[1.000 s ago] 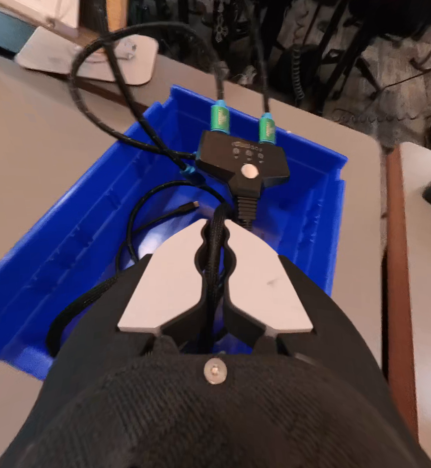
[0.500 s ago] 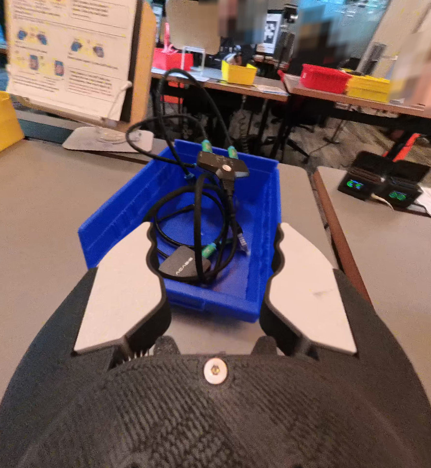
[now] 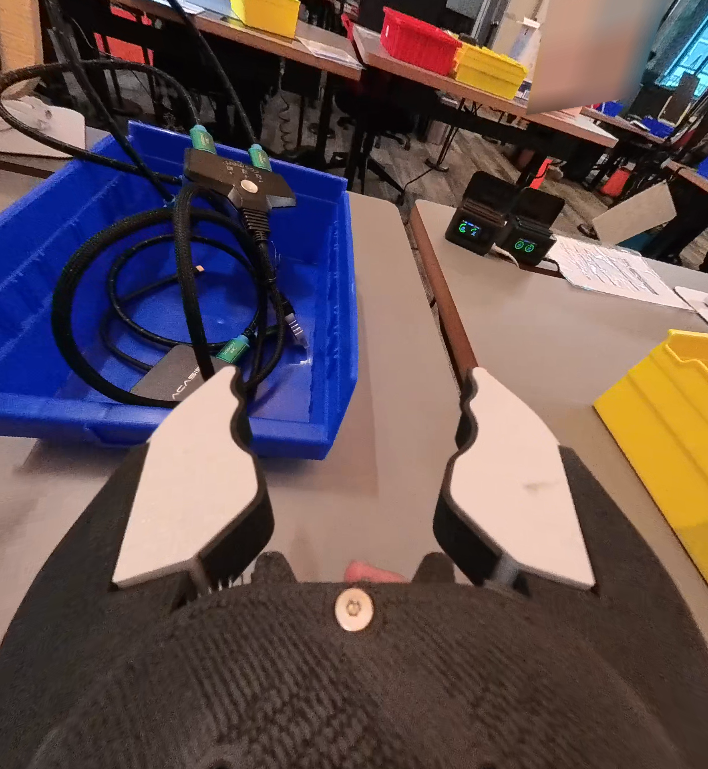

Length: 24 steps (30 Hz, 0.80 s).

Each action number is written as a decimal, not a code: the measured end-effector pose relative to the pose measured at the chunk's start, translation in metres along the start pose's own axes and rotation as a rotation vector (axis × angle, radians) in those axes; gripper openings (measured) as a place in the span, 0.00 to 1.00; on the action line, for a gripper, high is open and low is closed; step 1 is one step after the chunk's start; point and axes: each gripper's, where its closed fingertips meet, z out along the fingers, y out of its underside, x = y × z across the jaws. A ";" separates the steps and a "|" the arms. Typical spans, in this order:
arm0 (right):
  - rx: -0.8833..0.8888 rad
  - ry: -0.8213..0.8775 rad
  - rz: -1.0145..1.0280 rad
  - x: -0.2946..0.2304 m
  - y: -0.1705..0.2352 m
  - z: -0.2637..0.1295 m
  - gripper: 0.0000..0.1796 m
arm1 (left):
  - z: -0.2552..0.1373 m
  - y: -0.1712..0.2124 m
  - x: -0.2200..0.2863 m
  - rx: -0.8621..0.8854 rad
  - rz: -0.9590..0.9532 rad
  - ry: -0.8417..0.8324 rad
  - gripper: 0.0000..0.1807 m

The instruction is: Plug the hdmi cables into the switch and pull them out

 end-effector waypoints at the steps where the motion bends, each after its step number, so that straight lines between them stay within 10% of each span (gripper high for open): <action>1: -0.005 0.000 -0.006 0.001 0.001 0.000 0.54 | 0.015 -0.002 0.002 -0.035 -0.018 -0.008 0.43; 11: -0.024 -0.049 -0.043 -0.008 0.008 0.009 0.50 | 0.116 0.030 -0.023 -0.363 -0.093 -0.207 0.44; 15: -0.007 -0.087 -0.047 -0.019 0.002 0.010 0.50 | 0.138 0.058 -0.028 -0.476 -0.017 -0.222 0.30; 24: 0.119 -0.136 -0.036 -0.030 -0.032 -0.010 0.46 | 0.082 0.092 -0.075 -0.449 0.010 -0.126 0.14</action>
